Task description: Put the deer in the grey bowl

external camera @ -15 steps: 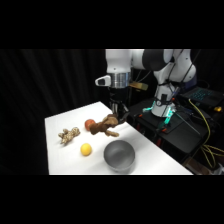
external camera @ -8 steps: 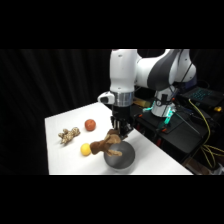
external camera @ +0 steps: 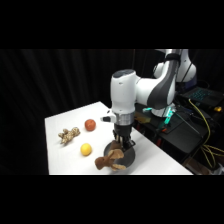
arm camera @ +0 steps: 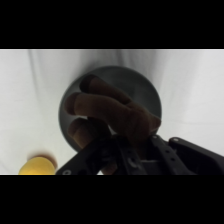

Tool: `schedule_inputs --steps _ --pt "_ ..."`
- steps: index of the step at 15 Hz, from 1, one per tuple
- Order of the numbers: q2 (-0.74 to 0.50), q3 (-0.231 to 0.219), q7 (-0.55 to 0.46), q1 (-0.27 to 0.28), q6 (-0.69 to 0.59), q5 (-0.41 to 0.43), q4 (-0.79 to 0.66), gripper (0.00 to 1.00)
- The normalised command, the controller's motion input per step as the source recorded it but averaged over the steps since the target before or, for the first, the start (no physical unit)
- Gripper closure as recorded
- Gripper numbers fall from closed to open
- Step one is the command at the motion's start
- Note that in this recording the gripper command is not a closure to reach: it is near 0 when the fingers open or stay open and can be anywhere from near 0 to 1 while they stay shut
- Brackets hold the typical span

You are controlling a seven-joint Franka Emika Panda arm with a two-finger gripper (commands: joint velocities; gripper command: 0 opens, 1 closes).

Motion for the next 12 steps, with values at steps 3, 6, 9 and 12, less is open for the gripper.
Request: schedule_inputs --steps 3,6,9,12 --pt "-0.13 0.021 -0.15 -0.08 -0.02 0.156 0.02 0.0" --pt "-0.1 0.034 -0.2 -0.094 -0.08 0.19 0.06 0.0" --pt "-0.23 0.014 -0.15 -0.054 -0.22 0.125 0.04 0.0" --pt "-0.57 -0.016 -0.08 -0.034 -0.46 0.094 -0.07 0.0"
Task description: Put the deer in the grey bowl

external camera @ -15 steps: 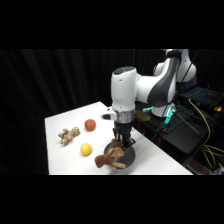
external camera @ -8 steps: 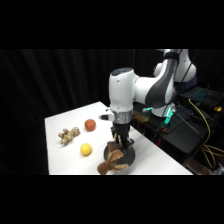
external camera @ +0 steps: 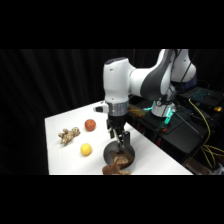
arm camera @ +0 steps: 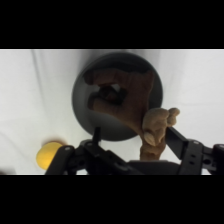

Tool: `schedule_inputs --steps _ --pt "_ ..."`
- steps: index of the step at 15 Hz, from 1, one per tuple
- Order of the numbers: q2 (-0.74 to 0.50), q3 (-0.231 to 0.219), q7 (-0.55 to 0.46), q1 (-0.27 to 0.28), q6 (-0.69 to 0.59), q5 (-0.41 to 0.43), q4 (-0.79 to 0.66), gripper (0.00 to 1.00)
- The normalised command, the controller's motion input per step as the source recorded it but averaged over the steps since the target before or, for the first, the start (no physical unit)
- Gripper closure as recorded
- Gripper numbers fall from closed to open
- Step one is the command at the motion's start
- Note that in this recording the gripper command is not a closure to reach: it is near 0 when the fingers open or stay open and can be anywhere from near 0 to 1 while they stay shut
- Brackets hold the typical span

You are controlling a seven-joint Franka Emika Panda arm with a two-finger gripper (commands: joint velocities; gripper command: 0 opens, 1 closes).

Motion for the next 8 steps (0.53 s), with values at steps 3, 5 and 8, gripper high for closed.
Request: schedule_inputs --steps 3,5,8 --pt "-0.68 -0.072 0.07 -0.012 -0.68 -0.032 -0.03 0.0" --pt "-0.58 -0.056 0.08 -0.028 -0.58 -0.068 0.02 0.0" --pt "-0.49 -0.032 -0.01 -0.039 -0.48 -0.083 0.02 0.0"
